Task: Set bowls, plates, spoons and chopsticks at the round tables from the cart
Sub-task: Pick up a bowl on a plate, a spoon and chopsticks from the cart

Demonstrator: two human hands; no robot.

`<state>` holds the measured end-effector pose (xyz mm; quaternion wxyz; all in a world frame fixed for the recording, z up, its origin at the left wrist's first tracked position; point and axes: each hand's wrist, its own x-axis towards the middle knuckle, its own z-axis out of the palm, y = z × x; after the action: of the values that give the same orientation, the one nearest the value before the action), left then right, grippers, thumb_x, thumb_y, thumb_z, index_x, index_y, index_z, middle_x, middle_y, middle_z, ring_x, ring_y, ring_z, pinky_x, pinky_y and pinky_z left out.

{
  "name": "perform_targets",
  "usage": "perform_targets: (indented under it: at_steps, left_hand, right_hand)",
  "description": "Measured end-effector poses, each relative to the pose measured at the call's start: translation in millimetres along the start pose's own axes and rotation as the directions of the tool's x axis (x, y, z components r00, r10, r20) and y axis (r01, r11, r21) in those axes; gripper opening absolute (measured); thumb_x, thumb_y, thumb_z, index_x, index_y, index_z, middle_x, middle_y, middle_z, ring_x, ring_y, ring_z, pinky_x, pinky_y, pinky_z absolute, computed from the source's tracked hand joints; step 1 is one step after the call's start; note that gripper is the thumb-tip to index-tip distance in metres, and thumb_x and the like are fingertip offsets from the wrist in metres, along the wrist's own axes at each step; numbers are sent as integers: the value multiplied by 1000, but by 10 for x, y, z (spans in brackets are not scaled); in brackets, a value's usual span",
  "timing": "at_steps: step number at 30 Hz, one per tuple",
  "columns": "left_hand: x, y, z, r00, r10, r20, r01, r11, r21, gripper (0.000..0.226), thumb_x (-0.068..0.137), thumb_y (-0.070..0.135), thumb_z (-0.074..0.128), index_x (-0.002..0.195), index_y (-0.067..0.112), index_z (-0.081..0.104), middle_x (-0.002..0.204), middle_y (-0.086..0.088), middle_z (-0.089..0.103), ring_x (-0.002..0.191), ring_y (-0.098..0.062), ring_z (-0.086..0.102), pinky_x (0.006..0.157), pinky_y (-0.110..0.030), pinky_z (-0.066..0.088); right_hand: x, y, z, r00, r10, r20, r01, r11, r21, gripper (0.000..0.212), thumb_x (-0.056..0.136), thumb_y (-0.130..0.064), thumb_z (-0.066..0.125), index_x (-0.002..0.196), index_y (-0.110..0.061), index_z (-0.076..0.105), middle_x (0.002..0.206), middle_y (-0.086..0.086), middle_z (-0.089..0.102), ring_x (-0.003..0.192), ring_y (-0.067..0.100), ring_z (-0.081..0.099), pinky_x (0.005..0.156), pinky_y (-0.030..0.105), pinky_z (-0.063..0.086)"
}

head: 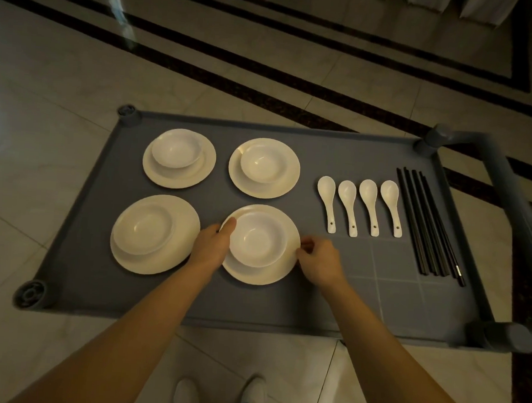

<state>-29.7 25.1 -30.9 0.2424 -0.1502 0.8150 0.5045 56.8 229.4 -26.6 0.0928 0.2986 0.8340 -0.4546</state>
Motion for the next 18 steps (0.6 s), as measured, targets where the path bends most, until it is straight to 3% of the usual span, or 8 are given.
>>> perform_targets:
  at_steps: [5,9,13,18]
  left_hand:
    - [-70,45,-21,999,26,26,-24,997,-78,54,94,56,50,133,18,50,127,-2,57,105,-19,54,86,-36,42]
    - [-149,167,-2,995,75,71,-62,984,-166,44,91,58,54,121,27,43,115,5,54,98,-11,54,70,-30,42]
    - [-178,333,60,985,117,130,-89,974,-208,32,88,64,53,103,36,49,110,7,59,98,-13,57,68,-30,42]
    - [-228,585,225,967,170,187,-120,959,-255,28,86,67,54,101,44,59,106,13,67,97,-11,63,69,-30,45]
  right_hand:
    - [-92,-25,-59,999,-31,-45,33,998,52,17,93,-13,61,107,-11,70,94,2,70,85,17,65,78,31,54]
    - [-195,-80,-168,991,-56,-120,72,989,126,15,90,-11,61,97,-24,65,82,-17,64,76,3,61,61,14,46]
    - [-341,-114,-318,978,-36,-204,78,976,204,19,90,-9,61,101,-24,66,86,-14,68,80,6,66,67,21,54]
    - [-526,-108,-510,951,-9,-309,101,954,282,20,88,-10,63,97,-27,69,86,-10,72,77,7,69,67,23,56]
